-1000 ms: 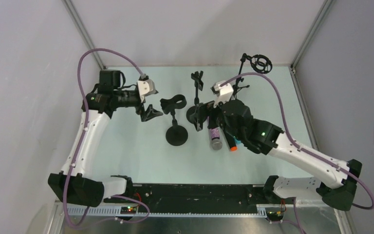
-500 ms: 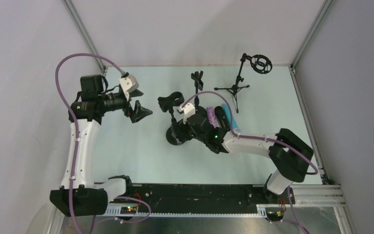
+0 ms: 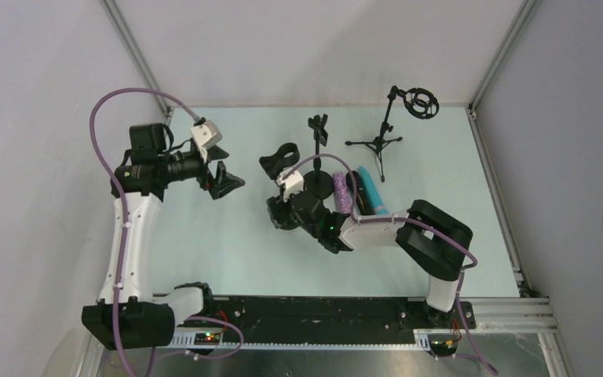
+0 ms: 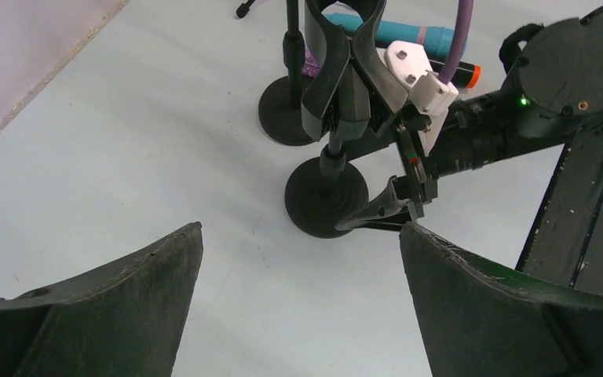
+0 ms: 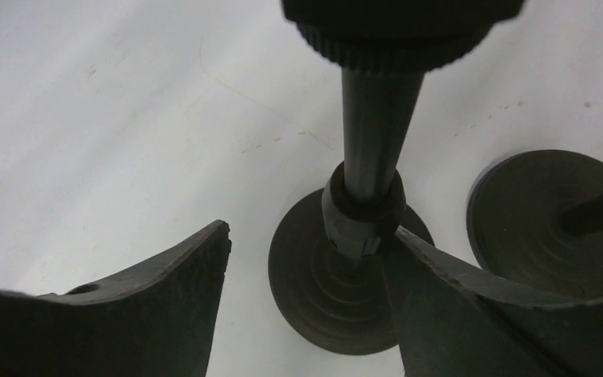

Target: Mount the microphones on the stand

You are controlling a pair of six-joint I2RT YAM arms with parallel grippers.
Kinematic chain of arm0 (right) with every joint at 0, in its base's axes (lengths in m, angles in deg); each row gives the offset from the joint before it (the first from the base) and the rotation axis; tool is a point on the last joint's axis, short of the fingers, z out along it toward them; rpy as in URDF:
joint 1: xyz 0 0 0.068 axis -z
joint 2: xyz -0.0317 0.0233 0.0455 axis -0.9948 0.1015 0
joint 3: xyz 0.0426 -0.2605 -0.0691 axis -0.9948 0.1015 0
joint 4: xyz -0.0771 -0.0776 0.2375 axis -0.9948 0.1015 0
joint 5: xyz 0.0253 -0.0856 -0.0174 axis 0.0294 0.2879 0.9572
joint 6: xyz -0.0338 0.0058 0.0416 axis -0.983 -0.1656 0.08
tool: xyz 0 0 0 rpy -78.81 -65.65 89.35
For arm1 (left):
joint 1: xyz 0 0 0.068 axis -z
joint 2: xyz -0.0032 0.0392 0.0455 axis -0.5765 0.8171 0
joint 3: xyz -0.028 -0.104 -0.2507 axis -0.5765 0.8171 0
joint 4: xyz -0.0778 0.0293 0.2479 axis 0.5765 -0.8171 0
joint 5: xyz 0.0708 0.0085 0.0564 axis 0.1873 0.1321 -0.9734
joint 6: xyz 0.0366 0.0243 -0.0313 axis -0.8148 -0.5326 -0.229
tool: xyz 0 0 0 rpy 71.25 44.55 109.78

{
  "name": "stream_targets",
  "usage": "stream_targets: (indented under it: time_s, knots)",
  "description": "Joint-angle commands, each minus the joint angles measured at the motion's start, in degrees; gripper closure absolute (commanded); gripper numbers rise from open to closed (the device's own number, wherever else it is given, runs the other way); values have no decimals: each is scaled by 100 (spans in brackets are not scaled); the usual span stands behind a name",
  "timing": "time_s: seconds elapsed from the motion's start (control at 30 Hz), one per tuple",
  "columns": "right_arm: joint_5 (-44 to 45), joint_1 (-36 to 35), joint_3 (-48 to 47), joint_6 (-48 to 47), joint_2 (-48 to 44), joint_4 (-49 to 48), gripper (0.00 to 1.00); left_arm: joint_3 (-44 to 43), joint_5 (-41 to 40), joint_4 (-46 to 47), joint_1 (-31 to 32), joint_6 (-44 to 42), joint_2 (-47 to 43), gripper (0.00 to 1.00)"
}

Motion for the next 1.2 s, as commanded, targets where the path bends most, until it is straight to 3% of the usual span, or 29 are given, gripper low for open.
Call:
stream_targets:
  time_s: [0.0,0.03,0.1,0.13,0.2,0.27,0.53,0.6,0.7,0.83,0.97,1.07,1.17]
  knots:
    - [776,-107,-206,-198,263,-883,31,-156,102,81,-51,116,31,0]
    - [828,-127,-214,-260,336,-1001,33,-147,109,82,-53,110,17,0]
    - [953,-201,-219,-347,444,-1144,48,-114,131,82,-54,105,-41,0]
    - [1038,-266,-224,-398,465,-1166,65,-106,137,81,-50,118,-76,0]
    - [1433,-422,-250,-497,519,-1175,87,-66,158,84,-51,119,-132,0]
    - [1900,-624,-256,-584,524,-1171,99,-23,190,81,-53,122,-177,0]
    - [3928,-1565,-687,-893,806,-1285,100,265,255,81,-49,63,-609,0]
    - [4525,-1775,-892,-1305,1118,-1754,100,372,238,80,-49,-14,-789,0]
    - [5051,-1969,-1084,-1953,1522,-2493,97,464,176,85,-48,-30,-1030,0]
    - [5472,-2002,-1185,-1723,1687,-2517,95,522,131,83,-54,-71,-1220,0]
    - [5451,-1956,-1205,-507,1331,-1195,92,508,190,81,-53,-76,-1194,0]
    - [5163,-1861,-1368,639,1056,629,85,458,289,85,-49,-52,-1079,0]
    - [4986,-1843,-1523,1126,934,1300,80,425,414,81,-50,-53,-1027,0]
